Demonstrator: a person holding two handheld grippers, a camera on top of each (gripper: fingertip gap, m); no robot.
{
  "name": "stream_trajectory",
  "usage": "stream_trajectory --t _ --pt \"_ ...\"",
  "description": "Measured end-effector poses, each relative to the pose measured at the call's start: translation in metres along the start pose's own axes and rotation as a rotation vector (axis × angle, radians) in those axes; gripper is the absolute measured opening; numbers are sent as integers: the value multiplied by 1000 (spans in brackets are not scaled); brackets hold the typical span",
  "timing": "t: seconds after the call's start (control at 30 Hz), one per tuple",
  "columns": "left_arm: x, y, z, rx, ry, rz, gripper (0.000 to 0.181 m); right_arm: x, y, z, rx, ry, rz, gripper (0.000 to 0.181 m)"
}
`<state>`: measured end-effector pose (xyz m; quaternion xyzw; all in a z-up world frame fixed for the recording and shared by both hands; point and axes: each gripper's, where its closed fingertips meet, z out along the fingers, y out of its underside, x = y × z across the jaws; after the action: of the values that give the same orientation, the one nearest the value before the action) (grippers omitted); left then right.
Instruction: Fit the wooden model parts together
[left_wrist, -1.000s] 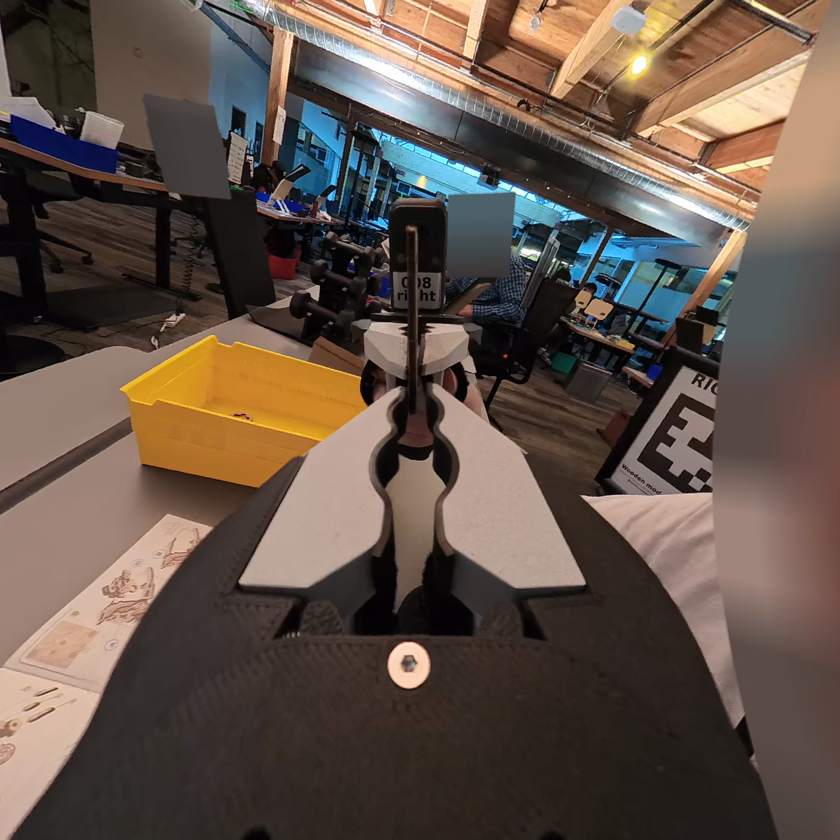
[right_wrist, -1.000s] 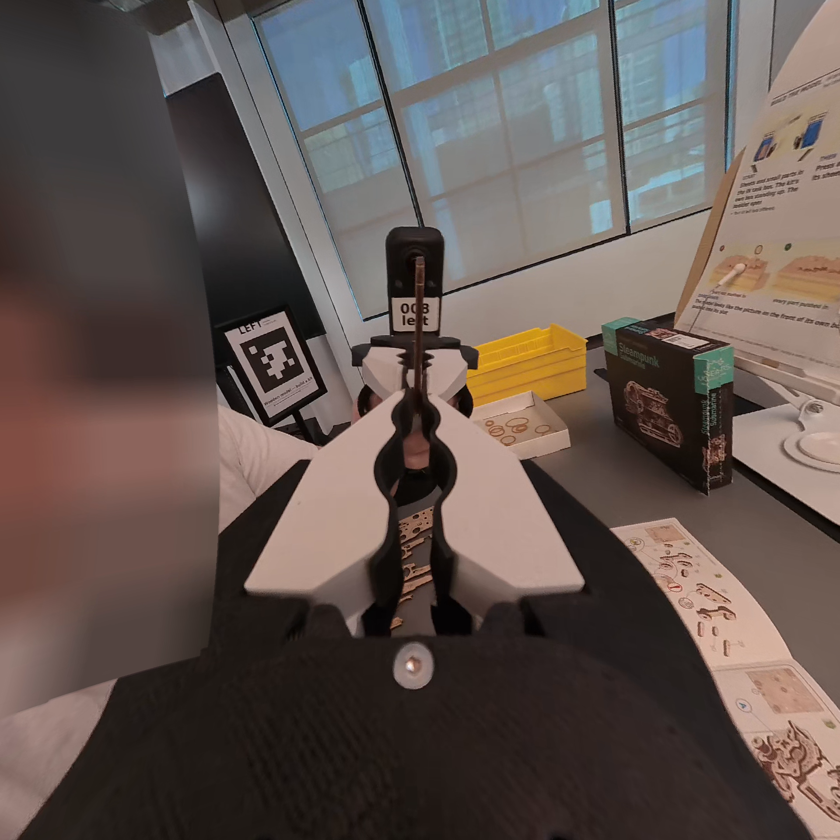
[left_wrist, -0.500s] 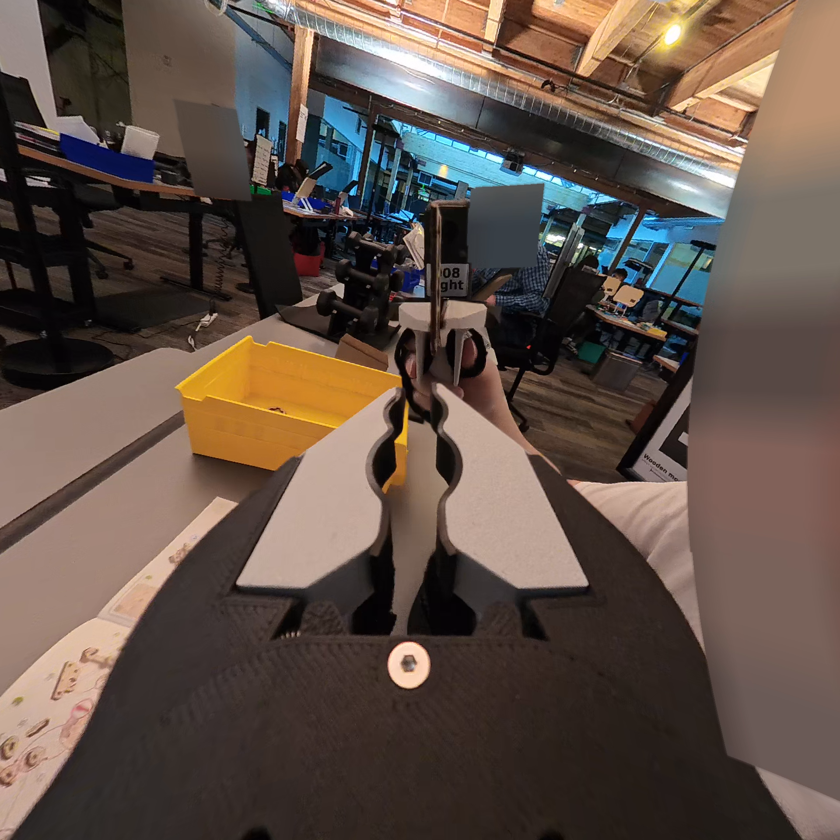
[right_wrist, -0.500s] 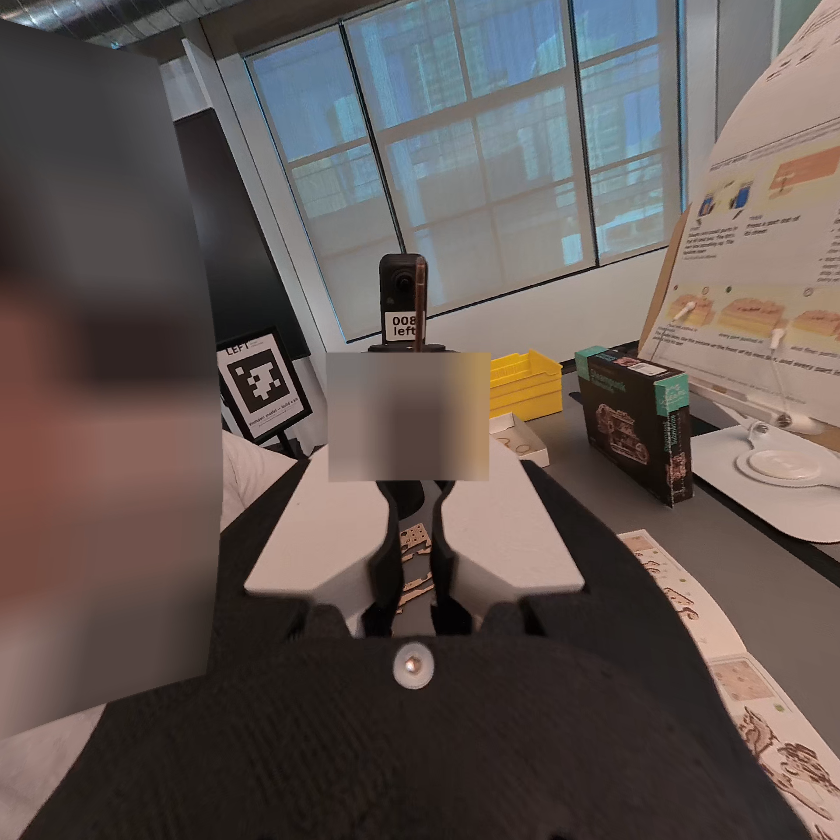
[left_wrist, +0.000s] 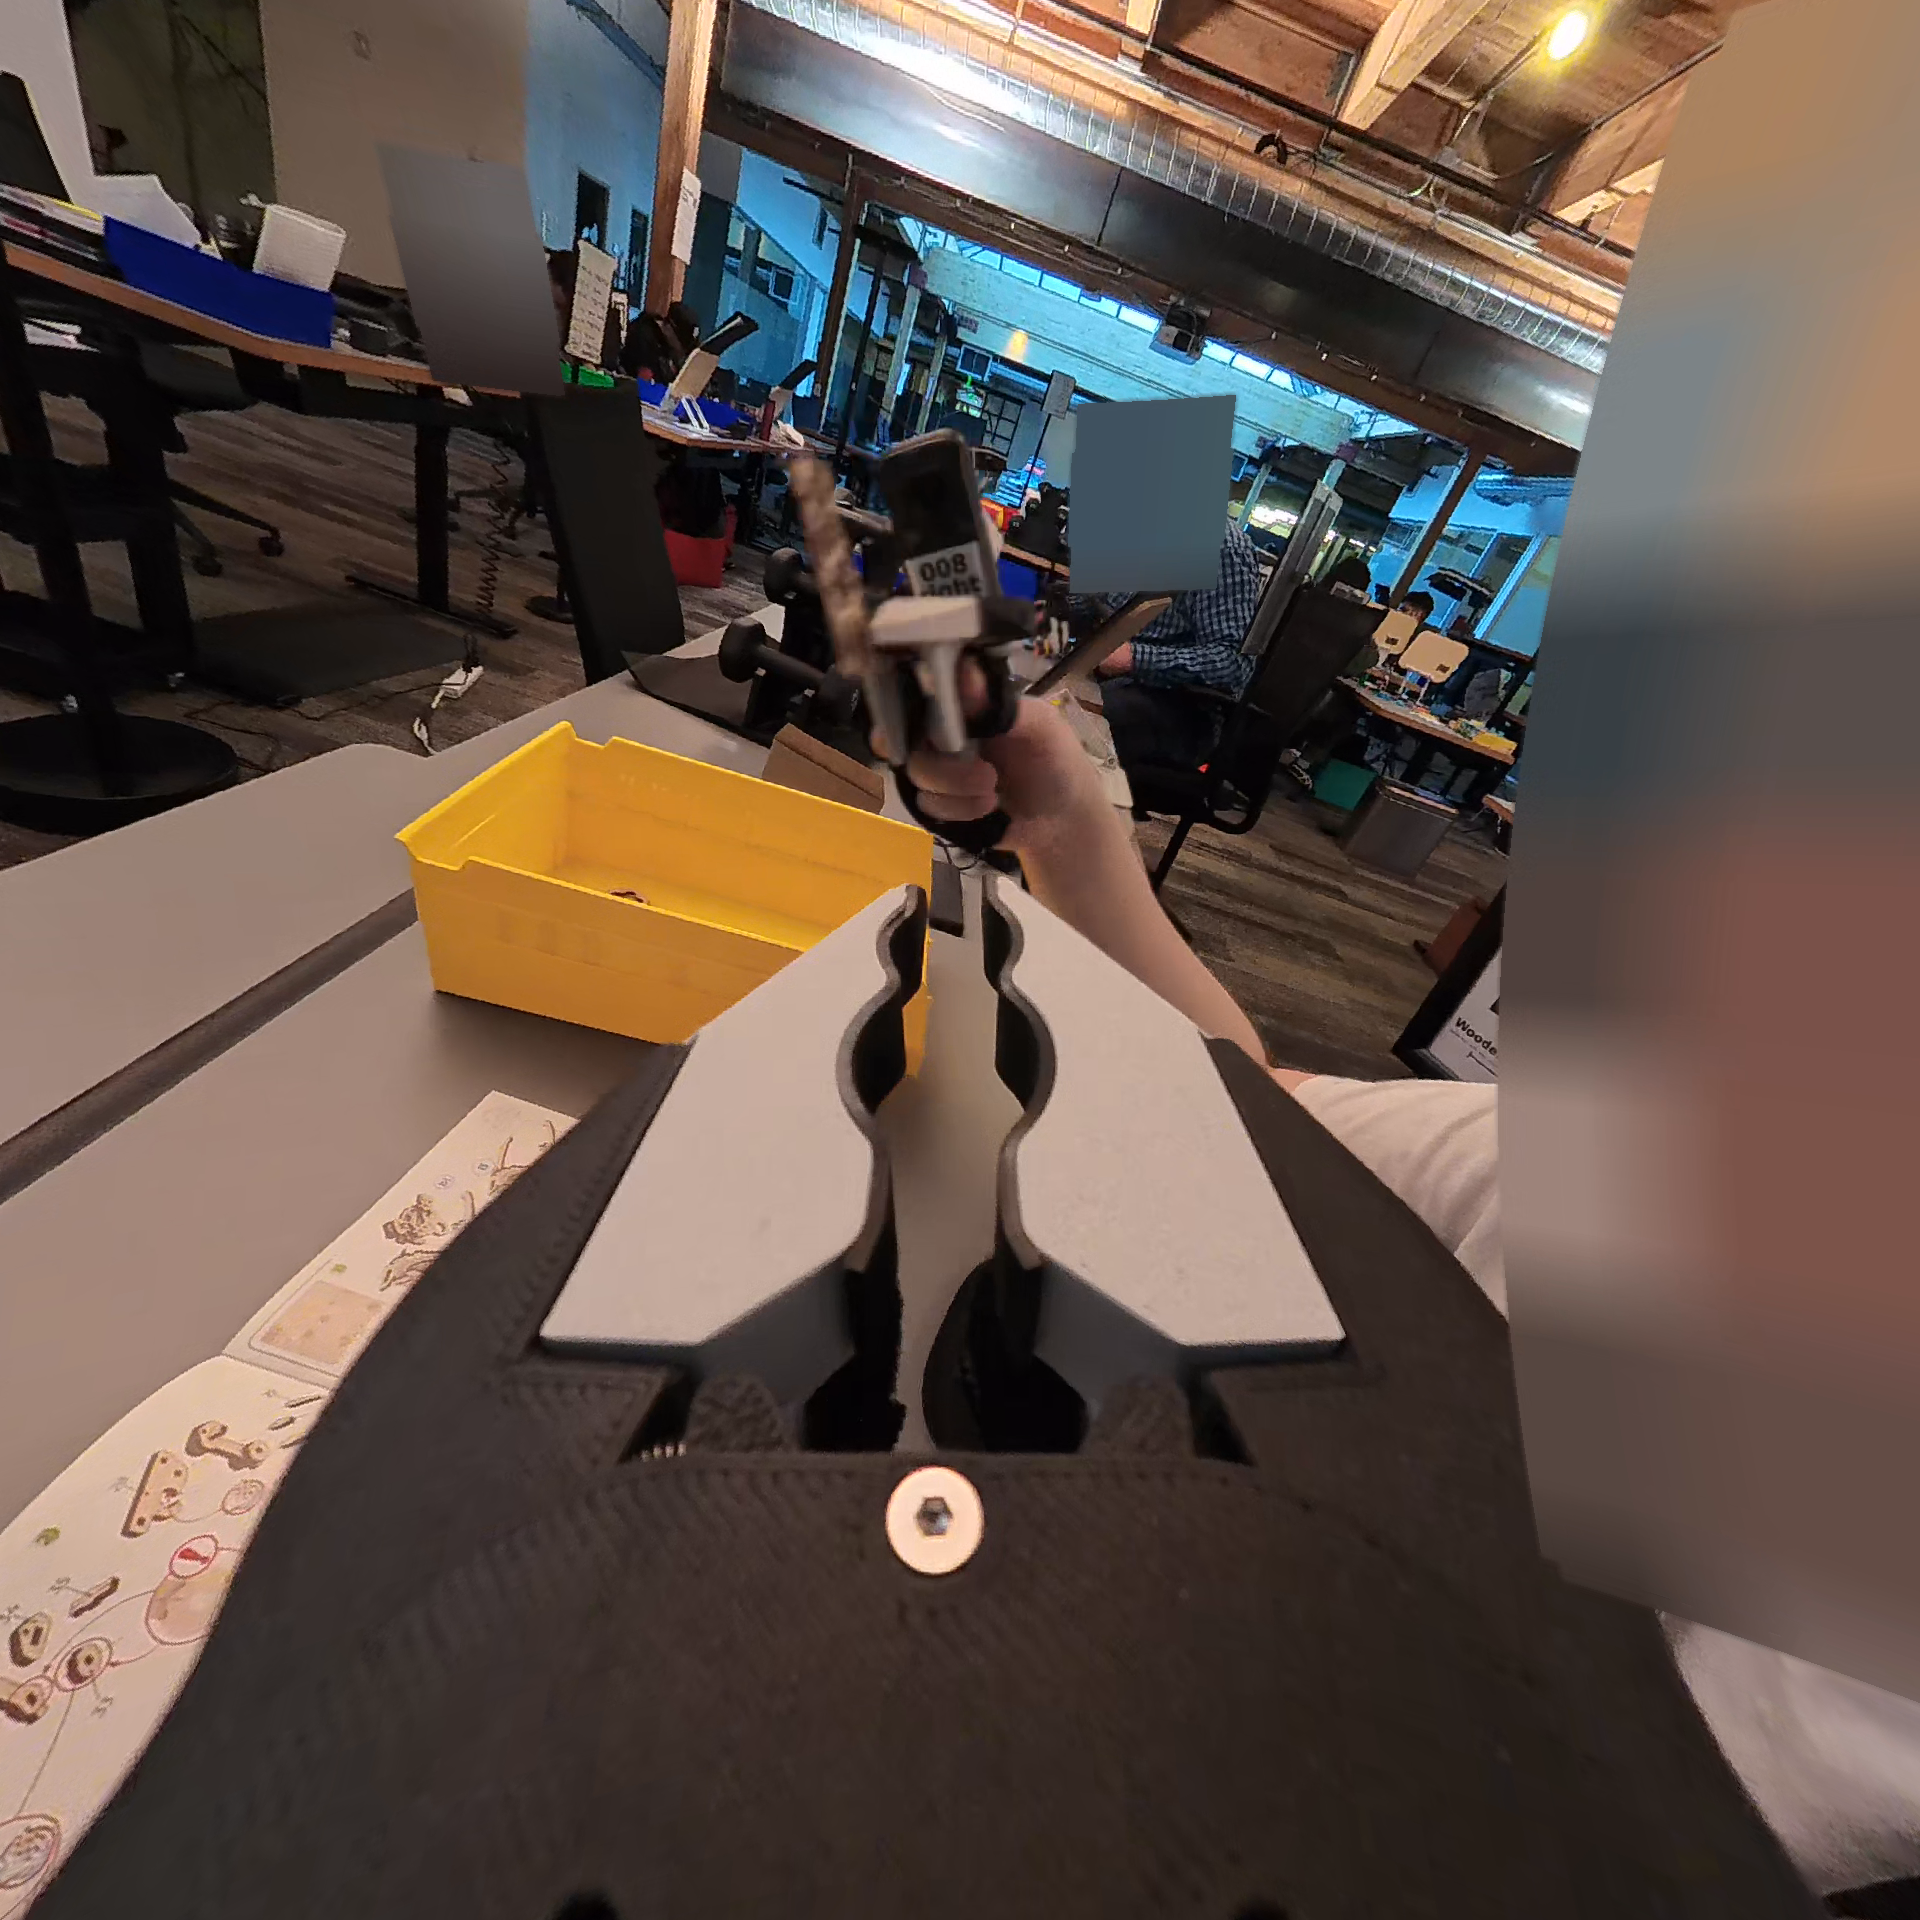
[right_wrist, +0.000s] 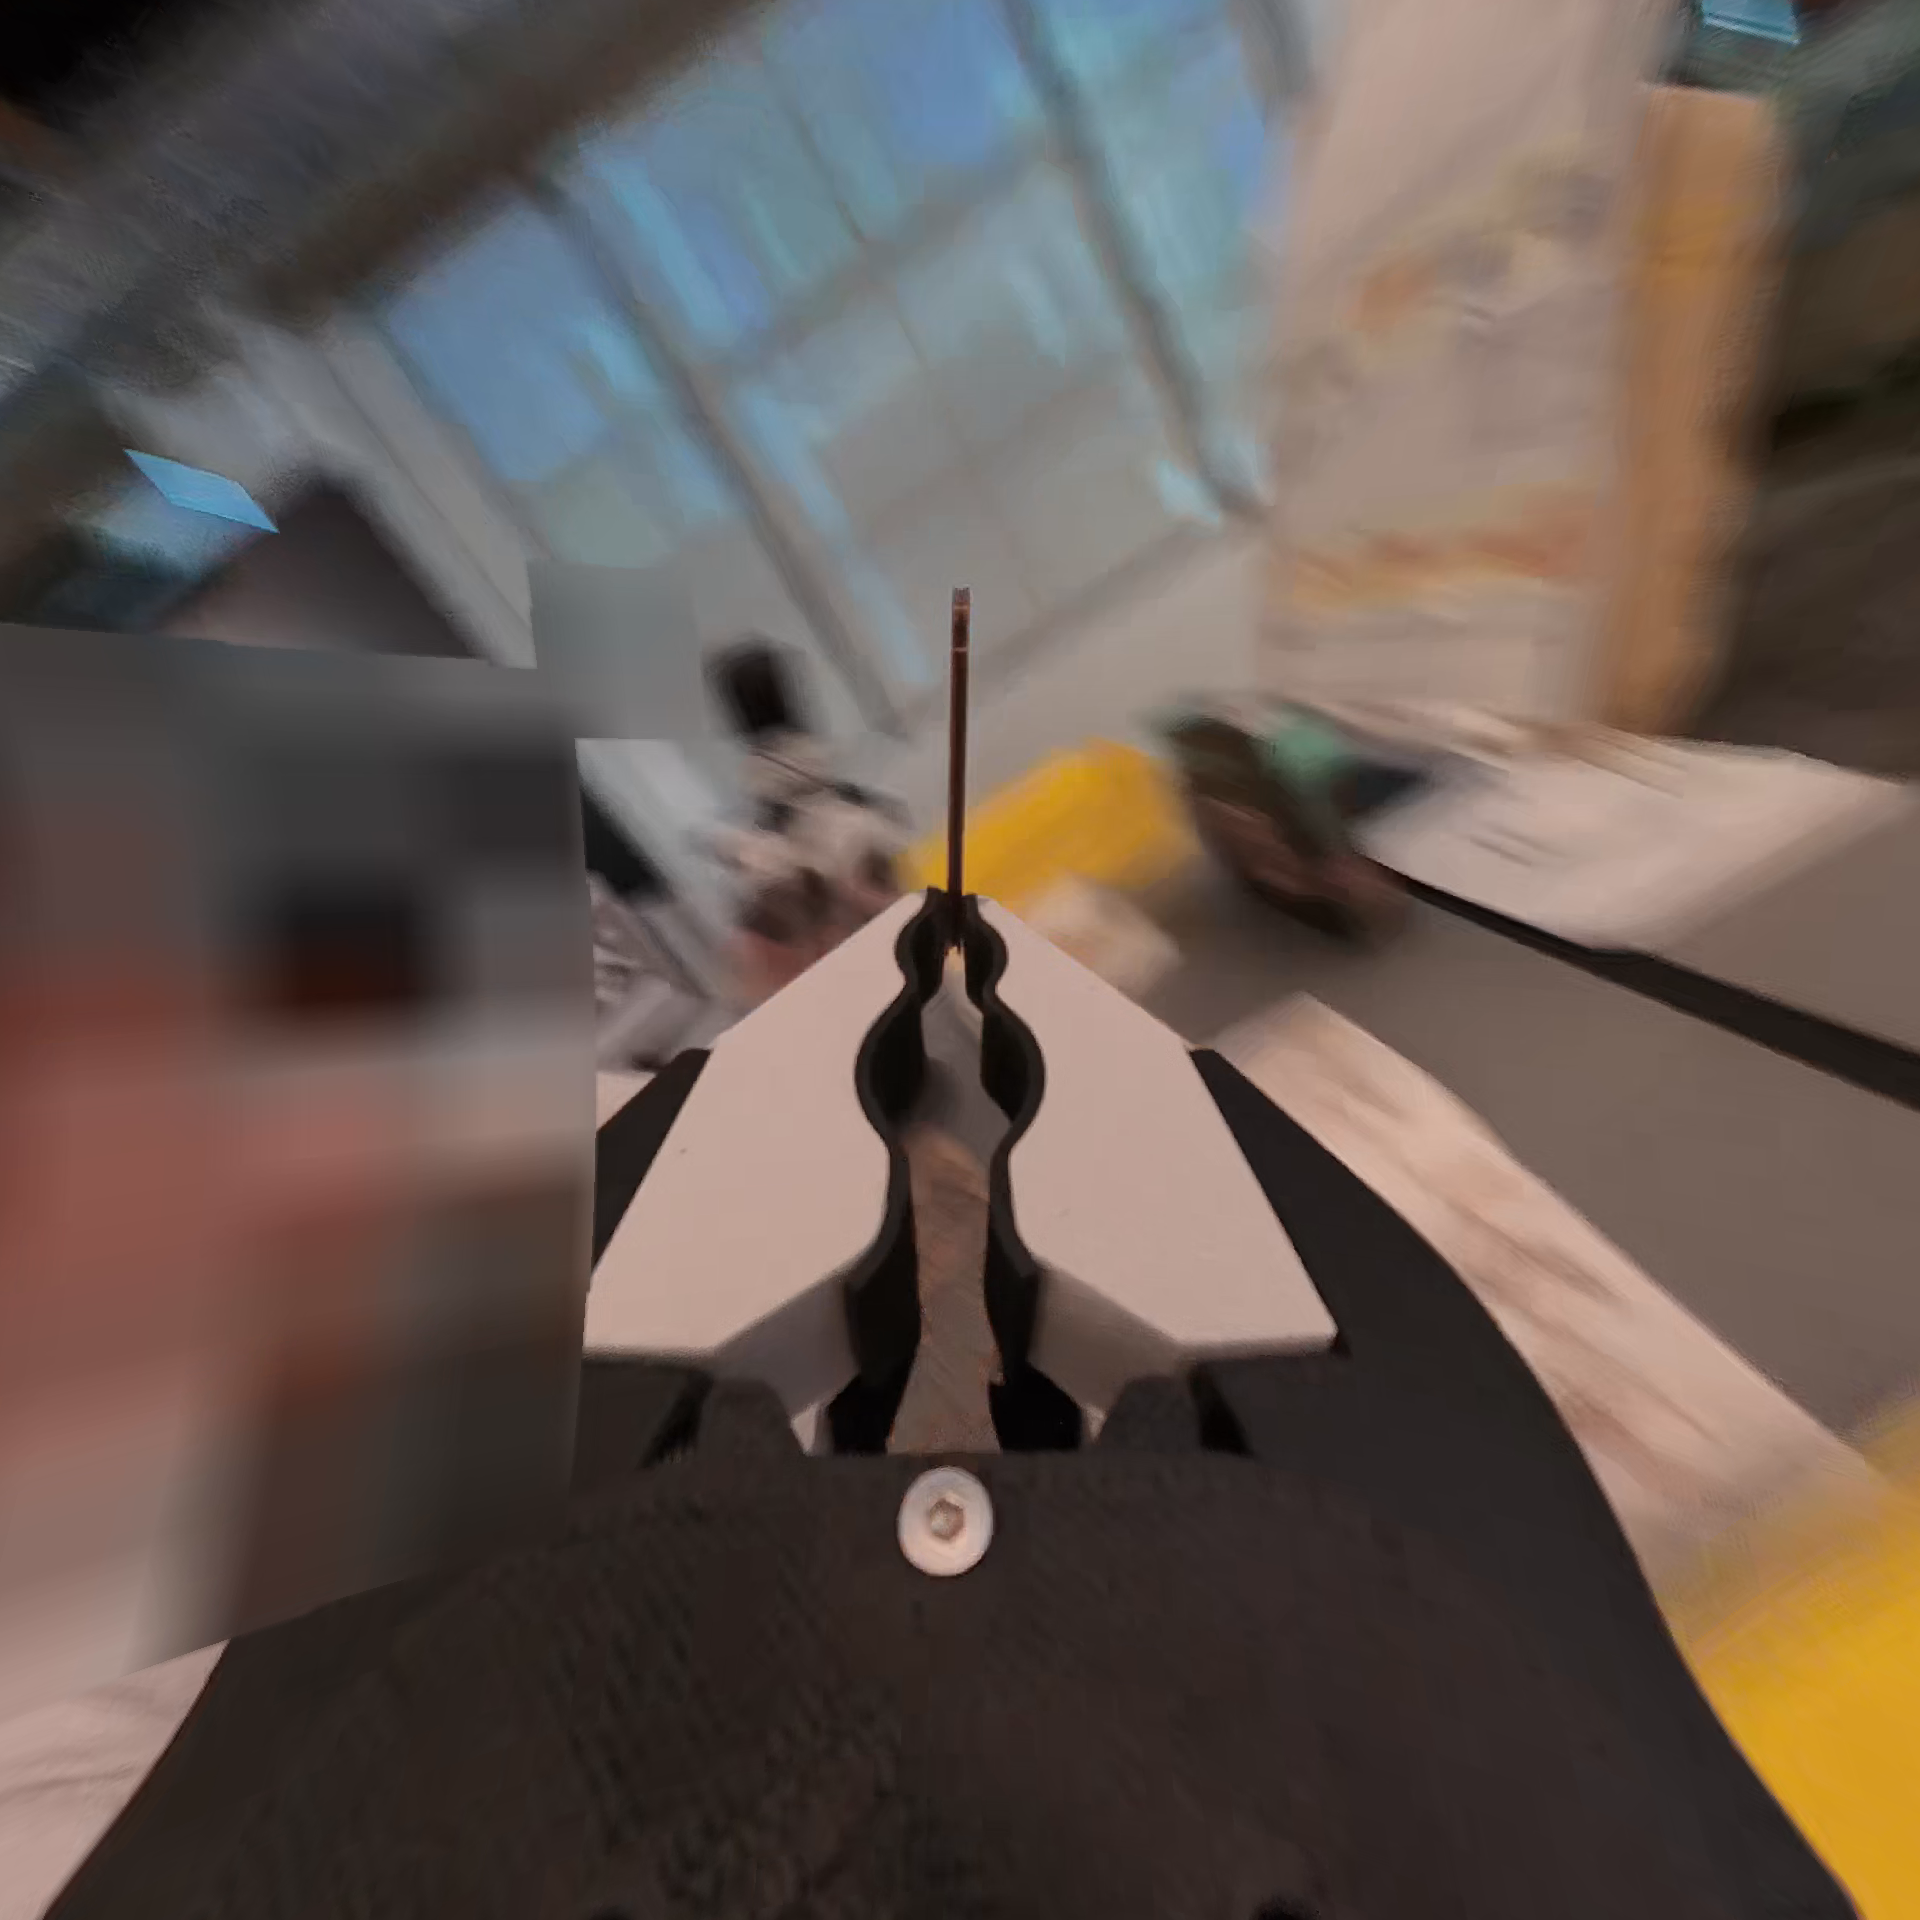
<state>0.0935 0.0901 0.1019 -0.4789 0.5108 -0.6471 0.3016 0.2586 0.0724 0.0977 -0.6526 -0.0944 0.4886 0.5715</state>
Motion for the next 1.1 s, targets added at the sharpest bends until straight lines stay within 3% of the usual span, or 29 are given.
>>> stream_trajectory --t 0.03,0.13,0.23,0.33,0.47,0.67,0.77,0.9,1.0,1.1 --pt "0 0 0 0 1 -3 8 31 8 -19 -60 130 2 0" --pt "1 1 0 -6 8 -13 8 127 34 -99 -153 535 126 0" --pt "1 3 1 -20 7 -9 8 162 50 -141 -76 598 358 0" --pt "-1 5 2 -27 7 -15 8 203 95 -175 -245 845 440 0" --pt "-4 8 2 -33 9 -34 8 218 117 -159 -293 778 512 0" --pt "-3 8 2 -34 12 -39 8 235 148 -167 -524 898 502 14" --pt "-1 5 -1 -31 15 -36 8 234 122 -171 -525 990 320 11" --pt "2 -7 -11 0 -8 1 8 200 42 -154 -445 1116 -199 15" --pt "0 -17 -21 26 -58 38 9 134 -7 -103 -280 1053 -555 26" --pt "-10 -13 -30 -14 -142 55 11 64 9 -25 -181 794 -687 43"
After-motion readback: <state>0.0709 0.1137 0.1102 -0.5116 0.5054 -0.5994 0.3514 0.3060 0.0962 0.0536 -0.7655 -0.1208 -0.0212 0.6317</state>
